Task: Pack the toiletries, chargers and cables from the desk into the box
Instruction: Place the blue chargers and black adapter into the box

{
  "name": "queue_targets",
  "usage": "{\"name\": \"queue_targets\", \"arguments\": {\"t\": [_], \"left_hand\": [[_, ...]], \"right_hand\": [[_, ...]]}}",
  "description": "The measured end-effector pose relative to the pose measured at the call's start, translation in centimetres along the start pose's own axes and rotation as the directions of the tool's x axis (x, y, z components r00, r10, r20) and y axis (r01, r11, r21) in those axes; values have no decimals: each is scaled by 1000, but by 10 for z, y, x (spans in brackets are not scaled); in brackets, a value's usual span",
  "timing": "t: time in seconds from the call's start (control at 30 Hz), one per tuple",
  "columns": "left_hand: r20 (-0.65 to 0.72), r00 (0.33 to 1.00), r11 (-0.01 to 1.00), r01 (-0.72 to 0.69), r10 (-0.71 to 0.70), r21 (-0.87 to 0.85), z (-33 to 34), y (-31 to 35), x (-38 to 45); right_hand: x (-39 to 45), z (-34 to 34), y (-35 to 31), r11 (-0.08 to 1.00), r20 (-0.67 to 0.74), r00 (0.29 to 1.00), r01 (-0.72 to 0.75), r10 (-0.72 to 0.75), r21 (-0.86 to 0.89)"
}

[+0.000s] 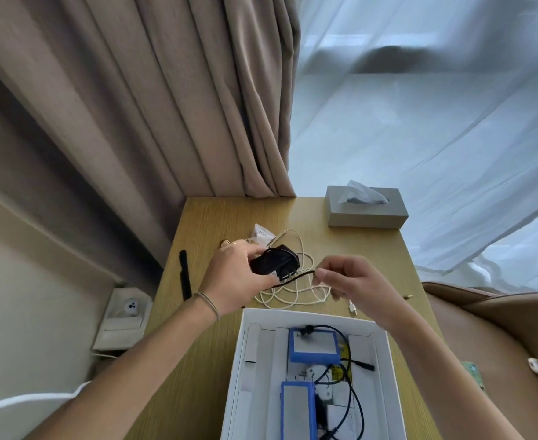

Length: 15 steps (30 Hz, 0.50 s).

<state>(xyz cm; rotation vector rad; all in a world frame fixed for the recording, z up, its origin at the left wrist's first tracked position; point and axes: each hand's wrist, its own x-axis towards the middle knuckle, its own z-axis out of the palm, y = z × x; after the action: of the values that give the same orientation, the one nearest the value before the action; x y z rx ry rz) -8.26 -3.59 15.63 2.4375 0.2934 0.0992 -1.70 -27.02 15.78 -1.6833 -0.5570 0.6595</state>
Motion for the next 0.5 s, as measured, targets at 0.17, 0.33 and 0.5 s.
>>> {"name": "queue_targets", "arguments": {"t": [0.17,0.33,0.5], "left_hand": [[-9,969,952,-240,246,191,2,7,-6],[128,894,877,-447,430,174,-1,20,-17],[24,899,898,-437,438,-46,-12,24,-22]], "right_hand": [[9,-2,-20,937,-51,991,98,-122,-334],[25,-2,-23,821,-114,967,127,-227,-557],[29,4,-3,974,-138,984,78,-108,-211]]}}
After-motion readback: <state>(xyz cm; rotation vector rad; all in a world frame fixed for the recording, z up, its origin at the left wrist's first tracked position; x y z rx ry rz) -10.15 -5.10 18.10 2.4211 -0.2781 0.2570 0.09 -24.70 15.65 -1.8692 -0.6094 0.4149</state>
